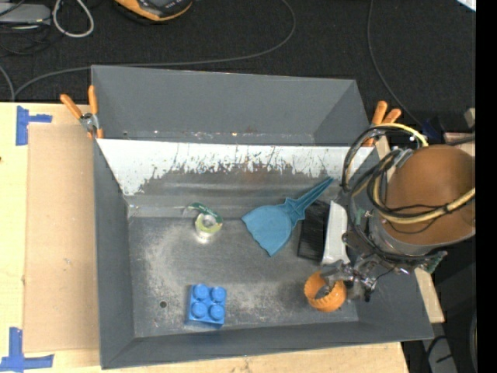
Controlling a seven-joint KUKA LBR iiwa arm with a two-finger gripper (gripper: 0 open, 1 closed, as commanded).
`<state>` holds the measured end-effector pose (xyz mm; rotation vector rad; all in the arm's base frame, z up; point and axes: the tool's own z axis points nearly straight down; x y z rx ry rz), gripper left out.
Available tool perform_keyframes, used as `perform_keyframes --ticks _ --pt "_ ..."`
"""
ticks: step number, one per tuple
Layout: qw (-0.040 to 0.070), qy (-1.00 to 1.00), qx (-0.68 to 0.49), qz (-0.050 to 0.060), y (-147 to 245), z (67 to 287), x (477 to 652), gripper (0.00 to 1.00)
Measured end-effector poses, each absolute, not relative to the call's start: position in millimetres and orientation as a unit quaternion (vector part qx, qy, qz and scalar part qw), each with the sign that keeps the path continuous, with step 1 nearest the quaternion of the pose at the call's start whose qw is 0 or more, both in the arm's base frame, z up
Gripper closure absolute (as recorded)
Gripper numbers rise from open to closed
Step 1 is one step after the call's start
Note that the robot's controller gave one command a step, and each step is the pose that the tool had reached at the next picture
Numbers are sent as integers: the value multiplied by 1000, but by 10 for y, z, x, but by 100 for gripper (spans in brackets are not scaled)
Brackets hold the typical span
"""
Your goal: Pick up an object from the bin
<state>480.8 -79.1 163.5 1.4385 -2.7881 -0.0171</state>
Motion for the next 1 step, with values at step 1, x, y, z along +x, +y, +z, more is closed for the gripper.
perform_keyframes --ticks 1 --pt "3 -889 458 -7 -786 1743 4804 100"
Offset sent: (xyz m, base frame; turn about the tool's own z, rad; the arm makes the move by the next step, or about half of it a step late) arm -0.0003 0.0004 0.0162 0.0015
